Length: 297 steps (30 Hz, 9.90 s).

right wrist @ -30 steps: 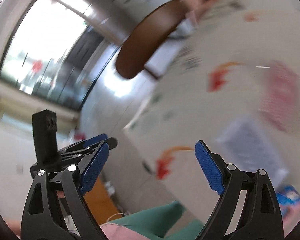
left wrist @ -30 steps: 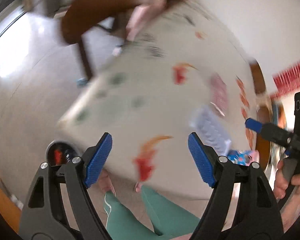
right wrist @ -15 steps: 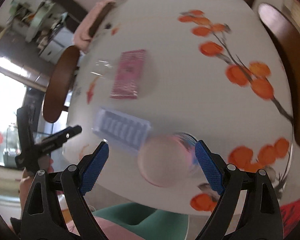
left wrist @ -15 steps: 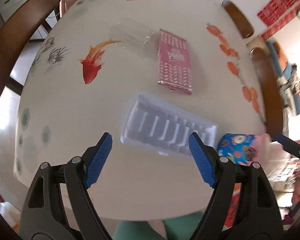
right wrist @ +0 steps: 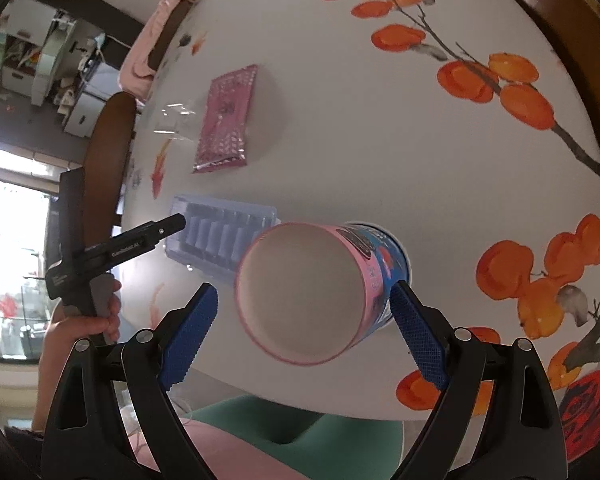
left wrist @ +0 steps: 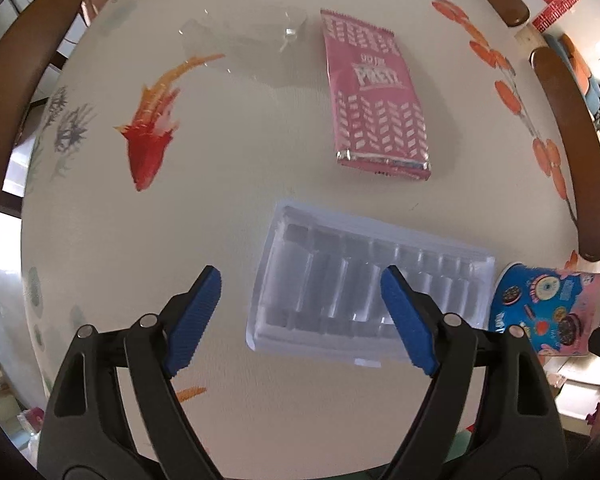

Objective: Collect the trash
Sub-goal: 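Grasp the blue Oreo cup with the right gripper while the left grasps the clear tray, then lift the clear tray and Oreo cup and carry both over the grey bin, then open both grippers to drop the tray and Oreo cup into the bin, then move both grippers back to the table toward the pink PRETZ box, then grasp the clear wrapper with the left gripper while the right grasps the PRETZ box, then lift the clear wrapper and PRETZ box and carry both over the grey bin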

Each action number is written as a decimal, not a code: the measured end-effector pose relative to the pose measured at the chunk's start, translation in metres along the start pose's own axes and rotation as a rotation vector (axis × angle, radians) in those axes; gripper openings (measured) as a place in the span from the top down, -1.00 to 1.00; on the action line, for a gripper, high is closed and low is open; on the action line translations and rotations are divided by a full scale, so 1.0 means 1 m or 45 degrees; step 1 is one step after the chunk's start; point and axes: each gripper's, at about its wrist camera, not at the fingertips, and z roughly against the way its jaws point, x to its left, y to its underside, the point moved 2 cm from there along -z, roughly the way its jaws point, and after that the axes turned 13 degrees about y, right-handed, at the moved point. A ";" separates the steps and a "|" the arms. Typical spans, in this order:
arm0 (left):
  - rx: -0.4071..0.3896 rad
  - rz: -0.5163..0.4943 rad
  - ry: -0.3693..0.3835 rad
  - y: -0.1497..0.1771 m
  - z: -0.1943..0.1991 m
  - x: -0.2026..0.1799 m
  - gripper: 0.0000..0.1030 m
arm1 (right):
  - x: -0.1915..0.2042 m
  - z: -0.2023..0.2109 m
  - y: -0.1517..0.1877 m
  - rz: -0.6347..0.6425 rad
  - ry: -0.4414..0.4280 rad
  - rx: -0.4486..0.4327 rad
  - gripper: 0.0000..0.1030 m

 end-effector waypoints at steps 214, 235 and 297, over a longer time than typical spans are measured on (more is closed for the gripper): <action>-0.436 0.226 -0.099 0.016 0.151 0.084 -0.86 | 0.155 -0.040 -0.109 0.298 -0.132 -0.001 -0.71; -0.128 0.066 0.067 -0.141 0.054 0.069 -0.86 | 0.106 -0.096 -0.151 -0.275 -0.079 0.136 -0.71; -0.153 -0.236 0.115 -0.161 0.055 0.089 0.78 | 0.130 -0.078 -0.172 -0.256 -0.147 -0.017 0.96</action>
